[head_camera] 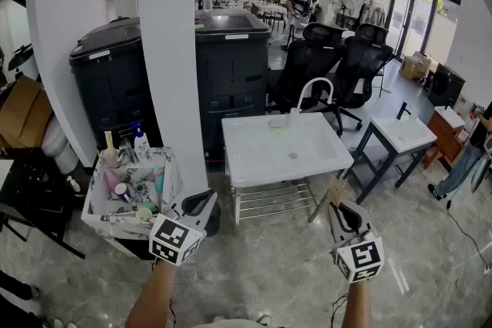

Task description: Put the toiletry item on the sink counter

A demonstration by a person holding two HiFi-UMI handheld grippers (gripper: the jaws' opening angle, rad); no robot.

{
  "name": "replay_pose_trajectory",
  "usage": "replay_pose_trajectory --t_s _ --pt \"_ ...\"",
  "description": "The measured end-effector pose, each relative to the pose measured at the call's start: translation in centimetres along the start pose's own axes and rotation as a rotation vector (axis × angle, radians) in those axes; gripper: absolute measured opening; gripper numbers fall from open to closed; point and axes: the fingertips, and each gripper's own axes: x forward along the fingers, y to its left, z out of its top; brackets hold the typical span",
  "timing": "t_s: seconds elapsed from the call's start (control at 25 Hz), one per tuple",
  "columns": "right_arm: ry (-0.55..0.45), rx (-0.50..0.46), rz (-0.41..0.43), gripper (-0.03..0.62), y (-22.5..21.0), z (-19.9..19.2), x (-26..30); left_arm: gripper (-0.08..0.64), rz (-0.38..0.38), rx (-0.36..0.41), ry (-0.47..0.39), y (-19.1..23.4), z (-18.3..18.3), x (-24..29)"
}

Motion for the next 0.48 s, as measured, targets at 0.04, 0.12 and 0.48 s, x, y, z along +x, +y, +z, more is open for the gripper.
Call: replay_pose_trajectory --t_s 0.04,0.12,0.48 --pt "0.001 0.0 -0.001 0.039 -0.1 -0.1 0.0 0.012 0.0 0.0 0.0 -0.1 0.0 0.1" --pt "0.001 0.003 -0.002 0.04 -0.4 -0.3 0.0 0.012 -0.001 0.0 -0.002 -0.2 0.0 0.3" --pt "-0.019 0.031 0.011 0.04 -2.7 -1.5 -1.0 0.012 0.016 0.009 0.014 -2.0 0.2 1.6"
